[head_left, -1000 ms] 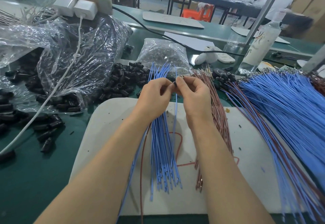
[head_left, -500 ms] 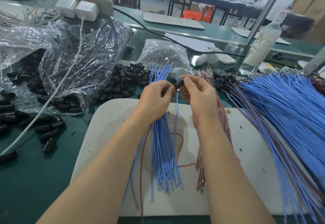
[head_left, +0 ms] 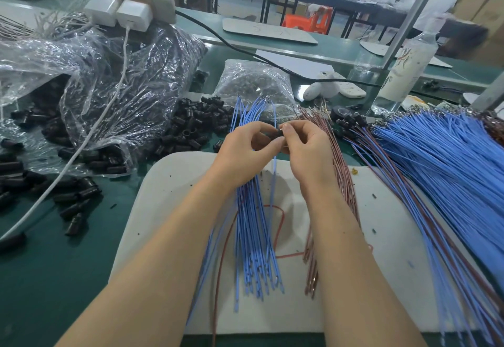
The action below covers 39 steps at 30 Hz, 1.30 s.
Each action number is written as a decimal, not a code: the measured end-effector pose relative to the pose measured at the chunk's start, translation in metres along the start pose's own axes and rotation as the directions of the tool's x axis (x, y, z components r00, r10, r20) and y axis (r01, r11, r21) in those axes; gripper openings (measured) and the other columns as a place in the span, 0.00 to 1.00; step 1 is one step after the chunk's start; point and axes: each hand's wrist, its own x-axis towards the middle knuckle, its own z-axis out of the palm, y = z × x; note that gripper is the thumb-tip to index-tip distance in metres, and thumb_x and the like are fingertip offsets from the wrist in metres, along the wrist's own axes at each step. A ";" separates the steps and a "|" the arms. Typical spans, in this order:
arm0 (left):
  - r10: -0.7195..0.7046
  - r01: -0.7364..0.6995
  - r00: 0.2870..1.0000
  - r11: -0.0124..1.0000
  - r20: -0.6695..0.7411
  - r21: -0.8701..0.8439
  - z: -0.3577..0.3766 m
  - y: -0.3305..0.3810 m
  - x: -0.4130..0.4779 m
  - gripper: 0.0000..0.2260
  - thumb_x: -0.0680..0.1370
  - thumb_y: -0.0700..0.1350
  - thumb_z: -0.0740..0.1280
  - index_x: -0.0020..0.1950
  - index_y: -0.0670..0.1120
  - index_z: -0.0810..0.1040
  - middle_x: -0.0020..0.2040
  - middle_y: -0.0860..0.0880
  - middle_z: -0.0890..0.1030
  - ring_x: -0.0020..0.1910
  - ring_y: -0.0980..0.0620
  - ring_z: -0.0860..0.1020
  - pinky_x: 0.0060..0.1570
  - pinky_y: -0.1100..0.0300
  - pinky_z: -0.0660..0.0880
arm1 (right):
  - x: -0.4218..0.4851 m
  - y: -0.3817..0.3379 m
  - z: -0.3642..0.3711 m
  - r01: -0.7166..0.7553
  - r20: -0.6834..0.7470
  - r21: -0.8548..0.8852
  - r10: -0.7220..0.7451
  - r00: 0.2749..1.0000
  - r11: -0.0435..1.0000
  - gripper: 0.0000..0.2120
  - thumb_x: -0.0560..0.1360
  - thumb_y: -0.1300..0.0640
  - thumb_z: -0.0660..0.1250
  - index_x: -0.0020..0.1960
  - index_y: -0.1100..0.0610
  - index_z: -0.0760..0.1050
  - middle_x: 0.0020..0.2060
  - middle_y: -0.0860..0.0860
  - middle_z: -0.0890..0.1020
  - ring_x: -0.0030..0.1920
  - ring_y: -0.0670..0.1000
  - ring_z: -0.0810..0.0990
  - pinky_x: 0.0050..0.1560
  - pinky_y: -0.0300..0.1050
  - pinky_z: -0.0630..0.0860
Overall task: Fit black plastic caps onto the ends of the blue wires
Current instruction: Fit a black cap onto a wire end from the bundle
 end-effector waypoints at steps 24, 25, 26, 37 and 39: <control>-0.050 0.050 0.998 0.999 -0.026 -0.009 0.001 -0.004 0.002 0.05 0.76 0.44 0.69 0.51 0.49 0.77 0.43 0.51 0.84 0.44 0.55 0.82 0.51 0.55 0.78 | 0.002 0.003 -0.002 -0.175 0.036 0.131 0.171 0.985 0.976 0.04 0.75 0.59 0.70 0.41 0.55 0.77 0.39 0.55 0.82 0.42 0.54 0.82 0.53 0.53 0.79; -0.053 0.053 0.998 0.999 -0.028 0.002 0.002 -0.005 0.002 0.05 0.76 0.44 0.69 0.50 0.50 0.76 0.42 0.51 0.84 0.44 0.55 0.82 0.50 0.56 0.78 | 0.002 0.004 -0.003 -0.180 0.020 0.158 0.179 0.984 0.971 0.04 0.75 0.59 0.69 0.42 0.55 0.77 0.38 0.54 0.82 0.39 0.51 0.82 0.49 0.50 0.80; -0.050 0.051 0.998 0.999 -0.030 0.016 0.002 -0.005 0.002 0.03 0.76 0.44 0.68 0.48 0.51 0.76 0.40 0.52 0.84 0.42 0.56 0.82 0.49 0.57 0.79 | 0.002 0.004 -0.003 -0.186 0.016 0.185 0.187 0.982 0.965 0.04 0.75 0.59 0.69 0.42 0.56 0.76 0.37 0.53 0.82 0.37 0.49 0.82 0.45 0.47 0.80; -0.027 0.029 1.000 0.976 -0.012 0.215 0.003 -0.006 0.001 0.07 0.76 0.44 0.66 0.38 0.51 0.76 0.34 0.53 0.83 0.37 0.53 0.81 0.46 0.51 0.78 | 0.003 0.005 -0.003 -0.163 0.006 0.232 0.166 0.986 0.959 0.02 0.76 0.61 0.68 0.45 0.57 0.76 0.38 0.54 0.83 0.39 0.50 0.81 0.47 0.46 0.80; -0.029 0.031 0.999 0.974 -0.012 0.225 0.002 -0.005 0.001 0.05 0.76 0.44 0.66 0.41 0.48 0.78 0.35 0.52 0.83 0.38 0.53 0.81 0.46 0.51 0.79 | 0.003 0.005 -0.002 -0.168 0.008 0.250 0.171 0.985 0.954 0.03 0.75 0.63 0.69 0.44 0.56 0.77 0.40 0.54 0.83 0.42 0.50 0.81 0.49 0.46 0.79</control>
